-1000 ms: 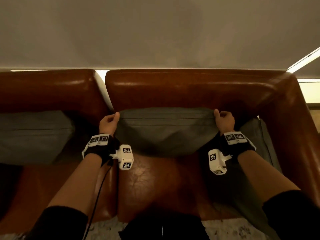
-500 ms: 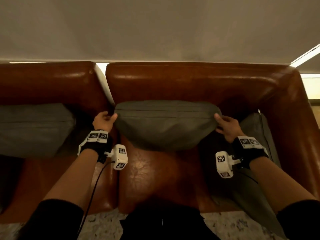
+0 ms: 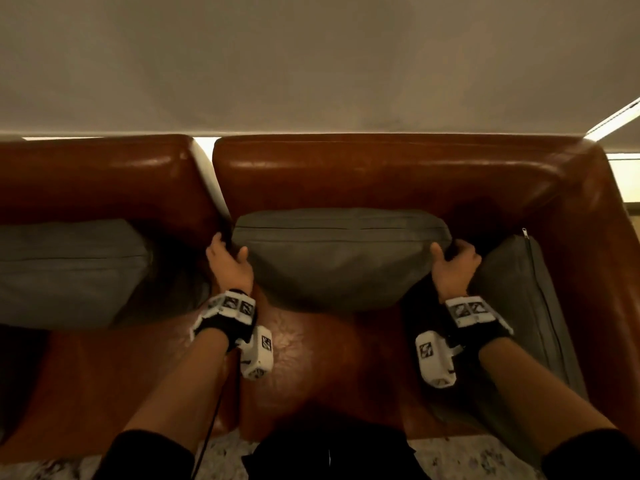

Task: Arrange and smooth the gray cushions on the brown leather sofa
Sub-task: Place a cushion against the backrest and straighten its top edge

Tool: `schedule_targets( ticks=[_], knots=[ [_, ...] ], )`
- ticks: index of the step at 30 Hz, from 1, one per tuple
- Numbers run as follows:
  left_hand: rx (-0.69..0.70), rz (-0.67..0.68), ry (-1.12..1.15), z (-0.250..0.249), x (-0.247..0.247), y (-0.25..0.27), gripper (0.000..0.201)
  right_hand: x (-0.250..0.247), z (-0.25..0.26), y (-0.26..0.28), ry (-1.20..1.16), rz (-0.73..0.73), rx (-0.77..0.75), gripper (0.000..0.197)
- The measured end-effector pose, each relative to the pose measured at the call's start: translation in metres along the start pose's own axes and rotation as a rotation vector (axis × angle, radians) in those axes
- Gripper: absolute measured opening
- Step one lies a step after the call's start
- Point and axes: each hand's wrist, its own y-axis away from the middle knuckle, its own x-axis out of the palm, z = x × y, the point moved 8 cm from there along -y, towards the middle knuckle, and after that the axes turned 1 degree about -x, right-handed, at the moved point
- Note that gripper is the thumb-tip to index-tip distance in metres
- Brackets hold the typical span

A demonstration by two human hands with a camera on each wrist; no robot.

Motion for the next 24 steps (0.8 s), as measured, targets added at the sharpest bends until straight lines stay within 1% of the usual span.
schedule_targets(
  ticks=[1, 2, 3, 4, 5, 6, 7, 8, 10, 11, 12, 13, 14, 15, 16, 17, 18, 20, 21, 22, 24],
  knots=[
    [0.115, -0.043, 0.022, -0.011, 0.005, 0.013, 0.052, -0.005, 0.020, 0.017, 0.044, -0.147, -0.167, 0.049],
    [0.260, -0.043, 0.001, -0.028, 0.016, 0.029, 0.053, 0.000, 0.045, 0.038, 0.074, -0.215, -0.377, 0.049],
    [0.411, 0.023, -0.048, -0.049, 0.033, 0.047, 0.052, 0.019, 0.068, 0.058, 0.098, -0.170, -0.564, 0.049],
    [0.543, 0.139, -0.116, -0.068, 0.056, 0.065, 0.053, 0.048, 0.086, 0.074, 0.137, -0.014, -0.695, 0.049],
    [0.636, 0.263, -0.221, -0.082, 0.080, 0.081, 0.055, 0.081, 0.098, 0.089, 0.209, 0.179, -0.784, 0.051],
    [0.693, 0.345, -0.362, -0.087, 0.102, 0.091, 0.056, 0.111, 0.105, 0.103, 0.315, 0.356, -0.837, 0.052],
    [0.712, 0.381, -0.488, -0.084, 0.117, 0.091, 0.055, 0.132, 0.107, 0.110, 0.412, 0.466, -0.873, 0.054],
    [0.698, 0.388, -0.581, -0.078, 0.125, 0.083, 0.054, 0.144, 0.108, 0.110, 0.484, 0.512, -0.908, 0.056],
    [0.675, 0.330, -0.682, -0.060, 0.115, 0.058, 0.055, 0.144, 0.100, 0.091, 0.609, 0.479, -0.963, 0.058],
    [0.645, 0.281, -0.686, -0.051, 0.100, 0.042, 0.057, 0.134, 0.092, 0.074, 0.656, 0.427, -0.951, 0.057],
    [0.596, 0.234, -0.691, -0.041, 0.082, 0.024, 0.056, 0.118, 0.081, 0.053, 0.675, 0.354, -0.898, 0.055],
    [0.517, 0.202, -0.708, -0.030, 0.065, 0.005, 0.053, 0.095, 0.069, 0.031, 0.668, 0.267, -0.814, 0.054],
    [0.412, 0.184, -0.718, -0.020, 0.047, -0.013, 0.050, 0.070, 0.055, 0.007, 0.653, 0.183, -0.699, 0.053],
    [0.289, 0.168, -0.688, -0.015, 0.030, -0.027, 0.050, 0.047, 0.038, -0.017, 0.614, 0.145, -0.541, 0.052],
    [0.175, 0.148, -0.618, -0.014, 0.014, -0.038, 0.051, 0.028, 0.025, -0.034, 0.553, 0.159, -0.358, 0.053],
    [0.078, 0.131, -0.518, -0.015, 0.004, -0.046, 0.053, 0.015, 0.019, -0.045, 0.475, 0.199, -0.209, 0.058],
    [0.001, 0.129, -0.400, -0.020, -0.002, -0.049, 0.053, 0.009, 0.021, -0.050, 0.386, 0.255, -0.126, 0.061],
    [-0.114, 0.168, -0.198, -0.029, 0.000, -0.046, 0.048, 0.010, 0.035, -0.047, 0.186, 0.338, -0.060, 0.058],
    [-0.155, 0.178, -0.133, -0.031, 0.002, -0.042, 0.045, 0.013, 0.039, -0.044, 0.135, 0.353, -0.038, 0.055],
    [-0.176, 0.165, -0.100, -0.033, 0.001, -0.040, 0.042, 0.014, 0.042, -0.044, 0.103, 0.343, -0.029, 0.051],
    [-0.165, 0.116, -0.101, -0.038, -0.006, -0.040, 0.041, 0.014, 0.043, -0.045, 0.054, 0.299, -0.044, 0.047]
  ],
)
